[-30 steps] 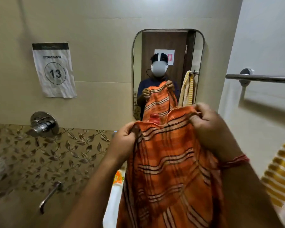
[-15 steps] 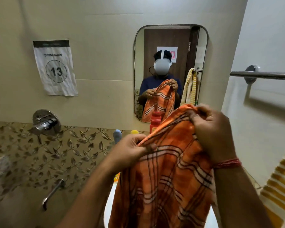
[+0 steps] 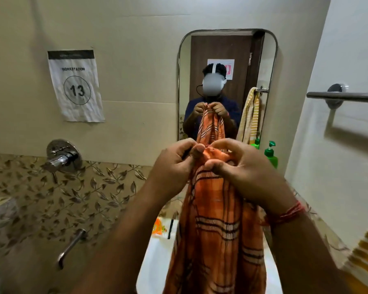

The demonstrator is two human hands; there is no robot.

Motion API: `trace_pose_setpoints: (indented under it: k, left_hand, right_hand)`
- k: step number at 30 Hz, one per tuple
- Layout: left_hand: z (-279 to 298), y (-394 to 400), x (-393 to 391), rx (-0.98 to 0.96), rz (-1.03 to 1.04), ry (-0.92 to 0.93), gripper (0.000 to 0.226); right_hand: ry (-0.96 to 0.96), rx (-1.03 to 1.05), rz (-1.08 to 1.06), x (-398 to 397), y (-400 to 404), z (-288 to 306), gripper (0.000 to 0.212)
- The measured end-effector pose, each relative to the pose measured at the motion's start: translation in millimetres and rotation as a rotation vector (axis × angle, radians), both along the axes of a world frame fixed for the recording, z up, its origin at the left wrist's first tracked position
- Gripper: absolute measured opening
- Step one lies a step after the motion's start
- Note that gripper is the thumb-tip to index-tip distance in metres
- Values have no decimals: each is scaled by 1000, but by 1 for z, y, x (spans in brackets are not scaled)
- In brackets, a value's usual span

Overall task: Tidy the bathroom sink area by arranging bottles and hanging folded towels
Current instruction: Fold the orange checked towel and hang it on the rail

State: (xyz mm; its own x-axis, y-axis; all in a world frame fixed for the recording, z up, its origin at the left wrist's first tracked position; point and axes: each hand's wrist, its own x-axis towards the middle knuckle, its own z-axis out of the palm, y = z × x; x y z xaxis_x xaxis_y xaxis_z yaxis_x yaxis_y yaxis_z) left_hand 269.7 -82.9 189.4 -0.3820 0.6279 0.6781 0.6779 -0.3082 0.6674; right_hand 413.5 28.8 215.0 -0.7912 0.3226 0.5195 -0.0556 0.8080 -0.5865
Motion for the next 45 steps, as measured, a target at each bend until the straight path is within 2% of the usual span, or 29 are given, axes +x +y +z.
trace_pose_setpoints:
  k: [2, 4, 6, 9, 11, 13, 15, 16, 18, 21, 22, 23, 24, 26, 29, 31, 32, 34, 37, 38, 40, 42, 45]
  left_hand:
    - [0, 3, 5, 12, -50, -127, 28]
    - [-8, 5, 6, 0, -162, -327, 35]
    - [-25, 7, 4, -73, -271, -361, 46]
    - [-48, 5, 2, -275, -400, -362, 30]
    - [-65, 3, -5, -374, -328, -347, 23]
    - [-85, -1, -16, -399, -161, -337, 29]
    - [-101, -6, -25, -374, -17, -388, 24]
    - [-104, -7, -28, -345, 43, -421, 20]
    - [-97, -4, -29, -275, 118, -390, 16]
    - [-59, 8, -18, -199, 27, -224, 11]
    - [-47, 12, -14, -184, -15, -179, 12]
    - [-37, 16, -11, -163, -52, -175, 10]
    - [-31, 19, -10, -146, -80, -195, 4]
    - [-30, 16, -17, -170, -100, -245, 14]
    - [-49, -3, -35, -367, -82, -266, 4]
    - [-63, -16, -49, -362, -9, -324, 15]
    - [-66, -19, -53, -328, 33, -342, 12]
    - [-63, -19, -52, -271, 65, -289, 3]
    - [-38, -6, -29, -221, 31, -121, 10]
    - [-29, -2, -22, -218, -10, -106, 10]
    - [-15, 3, -15, -226, -113, -147, 10]
    - [-9, 0, -19, -258, -165, -213, 12]
    - [-9, -10, -31, -297, -118, -229, 21]
  right_hand:
    - [-64, 100, 6, -5, -4, 0, 22]
    - [17, 98, -32, -10, -3, 4, 6]
    - [178, 3, -99, -12, 3, 6, 12]
    - [335, -272, -86, -12, 9, 8, 12]
    - [395, -378, -160, -11, 19, 7, 13]
    - [557, -437, -344, -6, 35, 8, 13]
    - [709, -415, -550, 4, 46, 11, 15]
    - [715, -328, -598, 9, 49, 10, 17]
    - [542, -99, -469, 10, 43, 7, 21]
    - [-144, 222, -211, -11, 21, -1, 52]
    - [-278, 301, -164, -18, 15, -6, 51]
    - [-307, 302, -134, -23, 12, -11, 42]
    - [-235, 241, -127, -25, 11, -12, 27]
    - [-25, 117, -210, -22, 20, -14, 3]
    - [170, 87, -492, -2, 45, -11, 10]
    - [286, 140, -718, 13, 58, -9, 12]
    - [317, 174, -770, 18, 61, -10, 13]
    - [221, 185, -671, 19, 55, -9, 16]
    - [-150, 125, -245, -4, 30, -11, 48]
    - [-227, 116, -127, -12, 23, -14, 50]
    - [-260, 154, -25, -25, 16, -23, 30]
    - [-203, 140, -61, -27, 22, -28, 11]
    - [-104, 97, -136, -18, 33, -27, 9]
